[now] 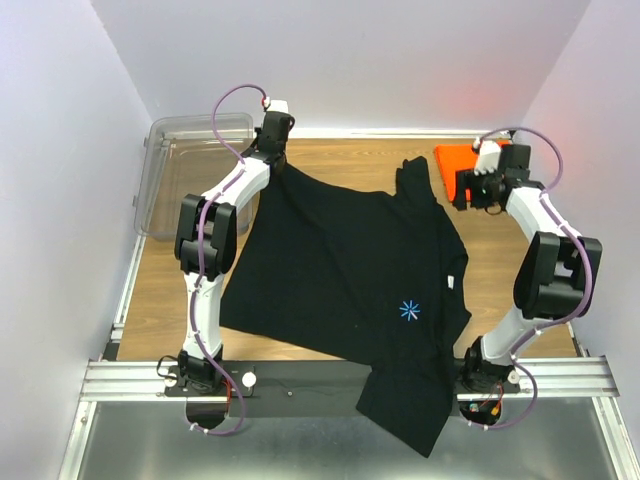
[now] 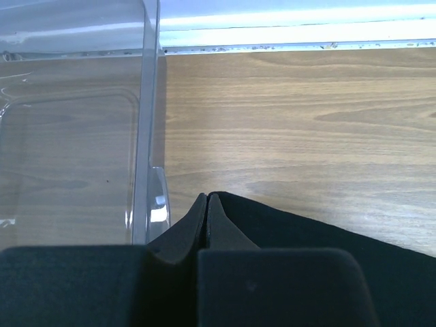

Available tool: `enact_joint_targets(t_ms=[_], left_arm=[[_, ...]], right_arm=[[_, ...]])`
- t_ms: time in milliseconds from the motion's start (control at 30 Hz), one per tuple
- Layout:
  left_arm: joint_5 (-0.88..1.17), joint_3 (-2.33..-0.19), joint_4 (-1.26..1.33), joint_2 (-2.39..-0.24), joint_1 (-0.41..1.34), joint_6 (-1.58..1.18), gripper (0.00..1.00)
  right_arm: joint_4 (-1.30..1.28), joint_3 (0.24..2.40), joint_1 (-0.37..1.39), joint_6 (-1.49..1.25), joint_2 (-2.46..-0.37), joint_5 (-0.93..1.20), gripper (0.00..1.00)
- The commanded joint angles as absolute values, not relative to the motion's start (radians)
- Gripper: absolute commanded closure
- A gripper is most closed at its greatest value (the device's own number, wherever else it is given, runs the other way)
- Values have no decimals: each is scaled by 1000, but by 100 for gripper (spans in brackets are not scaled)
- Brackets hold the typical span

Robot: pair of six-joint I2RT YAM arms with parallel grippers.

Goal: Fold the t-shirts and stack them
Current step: Flatten the tshirt out

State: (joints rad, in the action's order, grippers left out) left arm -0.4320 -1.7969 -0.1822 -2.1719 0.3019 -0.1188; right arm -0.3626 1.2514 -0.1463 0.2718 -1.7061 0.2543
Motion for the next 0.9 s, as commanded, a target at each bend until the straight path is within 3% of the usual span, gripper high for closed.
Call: enact_joint_targets(t_ms=[0,467,533,567,667,800,867], left_arm=[[-405,-1802,-163,-2152,293,-132,100],[-382,-1750,-143,-2112,293,-137,100],[-382,-1747,-143,-2111,291,-138,100],[-382,-1747,-144,-2109,291,-138,100],[-382,-1738,-144,-2103,293,-140,100],[-383,-1729,-138,-2097,293,-140,100],[-383,-1729,-138,-2097,291,-141,100]], right_arm=[[-468,1180,-187,322,-1756,363,26],[-534,1141,-187,327,-1853,431,48],[-540,1131,-190,334,-1844,419,60],[-540,1129,-192,336,-1838,413,72],[-538,1129,-209,342,-1787,387,89],[-538,1140,-241,357,-1697,335,99],[-538,1135,-248,367,-1661,298,99]])
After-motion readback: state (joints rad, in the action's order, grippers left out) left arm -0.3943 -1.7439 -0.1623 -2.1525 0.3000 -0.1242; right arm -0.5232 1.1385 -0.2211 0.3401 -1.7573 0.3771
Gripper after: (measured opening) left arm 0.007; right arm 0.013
